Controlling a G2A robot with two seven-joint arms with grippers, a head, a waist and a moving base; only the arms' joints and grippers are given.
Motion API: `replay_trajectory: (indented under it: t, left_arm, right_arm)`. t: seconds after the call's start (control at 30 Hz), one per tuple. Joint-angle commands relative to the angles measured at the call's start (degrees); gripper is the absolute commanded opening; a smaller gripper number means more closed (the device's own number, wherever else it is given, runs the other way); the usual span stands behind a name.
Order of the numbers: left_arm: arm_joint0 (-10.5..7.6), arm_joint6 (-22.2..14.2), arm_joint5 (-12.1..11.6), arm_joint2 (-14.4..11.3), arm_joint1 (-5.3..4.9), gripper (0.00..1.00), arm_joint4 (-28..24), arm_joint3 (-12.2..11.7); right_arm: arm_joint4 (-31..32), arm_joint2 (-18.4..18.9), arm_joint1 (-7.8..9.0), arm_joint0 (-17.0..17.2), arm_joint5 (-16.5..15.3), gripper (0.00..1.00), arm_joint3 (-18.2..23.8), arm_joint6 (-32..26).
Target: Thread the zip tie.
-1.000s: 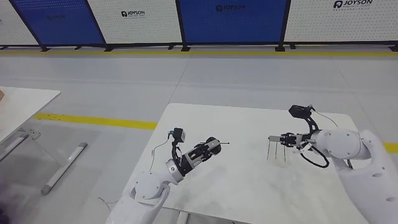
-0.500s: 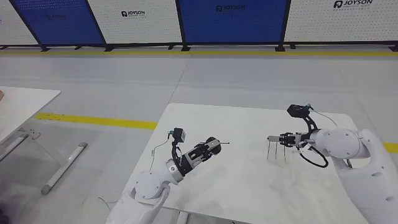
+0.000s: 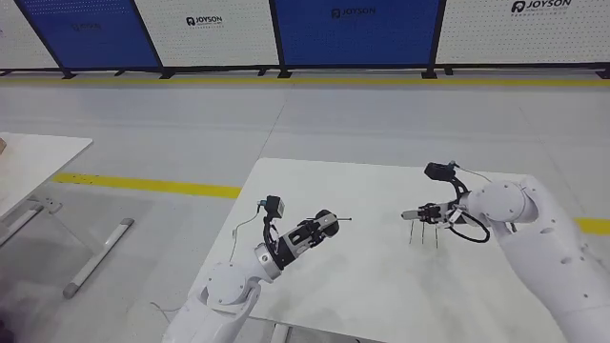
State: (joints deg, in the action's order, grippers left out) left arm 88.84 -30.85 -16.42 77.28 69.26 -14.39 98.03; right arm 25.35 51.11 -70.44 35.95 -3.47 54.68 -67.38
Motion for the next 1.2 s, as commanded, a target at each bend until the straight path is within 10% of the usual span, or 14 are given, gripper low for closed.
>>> replay_trajectory:
  t: [0.0, 0.63, 0.9, 1.0, 1.17]
  left_arm:
    - [0.00, 0.0, 0.0, 0.0, 0.00, 0.00, 0.0, 0.0]
    - [0.00, 0.0, 0.0, 0.0, 0.00, 0.00, 0.0, 0.0]
    - [0.00, 0.0, 0.0, 0.0, 0.00, 0.00, 0.0, 0.0]
    - [0.00, 0.0, 0.0, 0.0, 0.00, 0.00, 0.0, 0.0]
    - [0.00, 0.0, 0.0, 0.0, 0.00, 0.00, 0.0, 0.0]
  right_arm:
    - [-0.6, -0.8, -0.51, -0.9, -0.4, 1.00, -2.1, 0.7]
    - [0.2, -2.0, -0.91, -1.0, -1.0, 1.00, -1.2, 0.7]
    - [-2.9, -3.5, -2.40, -3.5, -2.5, 1.00, -7.6, 0.4]
    - [-3.2, -4.5, -3.14, -4.4, -2.4, 0.68, -10.7, 1.0]
    - [-2.2, -6.0, -4.05, -5.4, -0.9, 0.43, -13.3, 1.7]
